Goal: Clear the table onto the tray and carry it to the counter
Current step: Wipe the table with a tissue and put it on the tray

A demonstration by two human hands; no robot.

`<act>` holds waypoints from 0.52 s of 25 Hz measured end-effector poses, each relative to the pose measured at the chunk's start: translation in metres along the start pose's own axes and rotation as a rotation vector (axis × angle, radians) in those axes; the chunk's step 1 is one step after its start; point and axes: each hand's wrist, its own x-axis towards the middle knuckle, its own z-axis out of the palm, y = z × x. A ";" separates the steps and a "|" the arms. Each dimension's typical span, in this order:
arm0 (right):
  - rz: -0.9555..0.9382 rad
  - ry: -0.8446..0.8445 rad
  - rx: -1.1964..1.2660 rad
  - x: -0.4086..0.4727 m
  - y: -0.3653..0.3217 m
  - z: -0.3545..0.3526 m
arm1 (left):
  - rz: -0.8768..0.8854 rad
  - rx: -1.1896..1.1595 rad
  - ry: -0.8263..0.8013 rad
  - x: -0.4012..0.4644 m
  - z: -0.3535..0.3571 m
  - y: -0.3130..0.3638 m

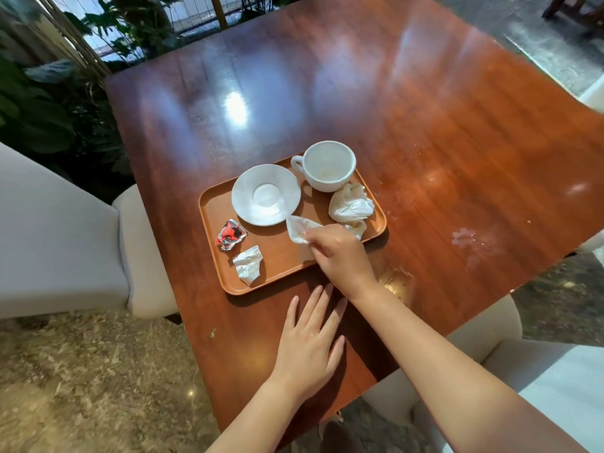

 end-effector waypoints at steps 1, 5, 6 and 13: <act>0.010 0.098 0.038 -0.006 -0.002 -0.012 | -0.003 0.006 0.005 0.003 0.000 0.000; 0.120 0.438 0.009 -0.038 0.029 -0.085 | -0.008 0.045 -0.001 0.012 0.004 0.004; 0.183 0.496 -0.053 -0.047 0.047 -0.104 | -0.013 0.059 -0.004 0.014 0.005 0.007; 0.549 0.363 -0.343 -0.081 0.174 -0.177 | -0.067 0.113 -0.018 0.023 0.010 0.018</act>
